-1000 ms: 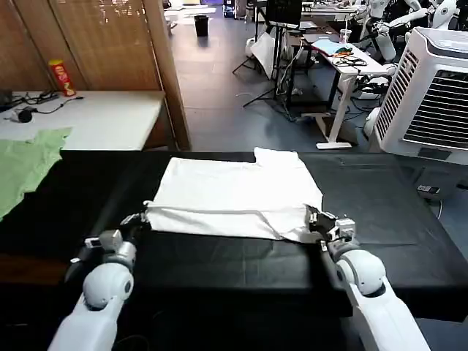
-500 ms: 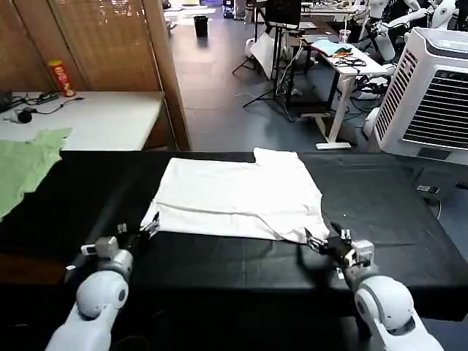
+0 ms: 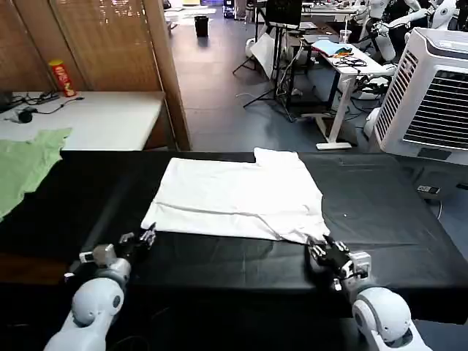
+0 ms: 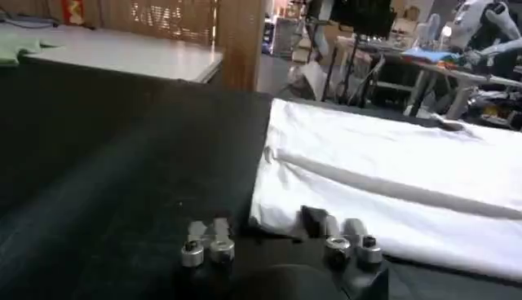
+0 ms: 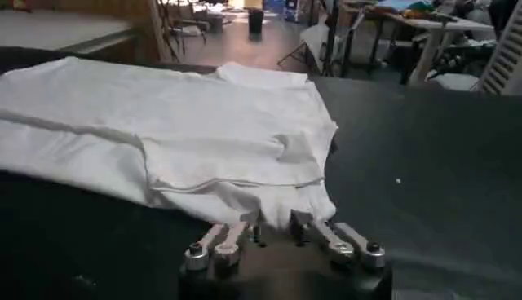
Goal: Fold and organize the clothes.
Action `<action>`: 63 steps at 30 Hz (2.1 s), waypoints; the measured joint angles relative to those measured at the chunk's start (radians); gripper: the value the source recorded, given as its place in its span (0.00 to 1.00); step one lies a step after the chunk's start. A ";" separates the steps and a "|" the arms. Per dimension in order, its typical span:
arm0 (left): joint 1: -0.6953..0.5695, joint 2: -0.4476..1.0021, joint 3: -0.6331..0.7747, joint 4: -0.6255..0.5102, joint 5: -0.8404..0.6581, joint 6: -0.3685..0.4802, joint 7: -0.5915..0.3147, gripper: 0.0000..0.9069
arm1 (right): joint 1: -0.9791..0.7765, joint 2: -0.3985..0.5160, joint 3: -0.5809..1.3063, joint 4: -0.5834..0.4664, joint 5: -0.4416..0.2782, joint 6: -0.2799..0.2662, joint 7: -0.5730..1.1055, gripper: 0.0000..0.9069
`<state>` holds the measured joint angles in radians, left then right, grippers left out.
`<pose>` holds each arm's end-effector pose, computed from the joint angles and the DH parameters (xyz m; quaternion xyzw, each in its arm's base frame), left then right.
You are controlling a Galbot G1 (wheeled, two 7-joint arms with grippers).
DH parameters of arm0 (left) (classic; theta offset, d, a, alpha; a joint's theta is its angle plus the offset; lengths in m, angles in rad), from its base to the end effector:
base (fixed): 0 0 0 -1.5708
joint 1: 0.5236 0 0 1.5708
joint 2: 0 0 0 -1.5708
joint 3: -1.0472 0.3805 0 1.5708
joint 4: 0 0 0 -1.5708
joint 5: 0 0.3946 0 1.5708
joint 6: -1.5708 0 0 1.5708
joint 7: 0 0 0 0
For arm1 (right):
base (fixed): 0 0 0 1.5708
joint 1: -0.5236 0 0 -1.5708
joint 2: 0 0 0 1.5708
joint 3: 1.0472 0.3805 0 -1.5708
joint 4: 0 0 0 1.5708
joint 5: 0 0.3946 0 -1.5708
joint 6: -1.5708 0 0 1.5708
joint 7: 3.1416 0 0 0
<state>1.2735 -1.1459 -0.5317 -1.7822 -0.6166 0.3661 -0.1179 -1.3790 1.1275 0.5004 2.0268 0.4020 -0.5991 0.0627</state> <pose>0.3154 0.1256 -0.3496 0.0020 -0.9757 0.0792 0.2045 0.2729 -0.0812 -0.2953 0.0696 -0.9634 0.0391 0.2560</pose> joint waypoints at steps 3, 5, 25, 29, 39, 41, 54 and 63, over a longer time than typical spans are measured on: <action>0.018 0.010 0.000 -0.018 -0.002 0.005 -0.005 0.00 | -0.011 -0.020 0.008 0.022 0.029 -0.030 0.020 0.02; 0.035 0.018 0.001 -0.038 0.009 0.016 -0.026 0.00 | -0.025 -0.039 0.018 0.043 0.049 -0.057 0.038 0.01; 0.368 0.078 -0.087 -0.351 0.040 0.079 -0.179 0.00 | -0.257 -0.075 0.061 0.219 0.081 -0.120 0.060 0.18; 0.415 0.070 -0.103 -0.380 0.046 0.087 -0.190 0.97 | -0.272 -0.078 0.061 0.237 0.072 -0.120 0.059 0.97; 0.500 0.054 -0.132 -0.440 0.089 0.131 -0.221 0.97 | -0.288 -0.105 0.108 0.328 0.120 -0.137 0.059 0.97; 0.514 0.056 -0.145 -0.457 0.088 0.131 -0.218 0.97 | -0.275 -0.109 0.123 0.332 0.142 -0.131 0.060 0.97; 0.288 0.115 -0.151 -0.403 -0.034 0.129 -0.220 0.97 | 0.207 -0.139 0.021 0.034 0.237 -0.019 0.089 0.97; -0.102 0.163 0.021 -0.128 -0.147 0.140 -0.226 0.97 | 0.627 -0.065 -0.194 -0.365 0.154 -0.010 0.066 0.97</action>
<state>1.1714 -0.9832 -0.5102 -1.9104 -0.7641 0.5057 -0.3439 -0.7524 1.0621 0.3063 1.6621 0.5558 -0.6094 0.1290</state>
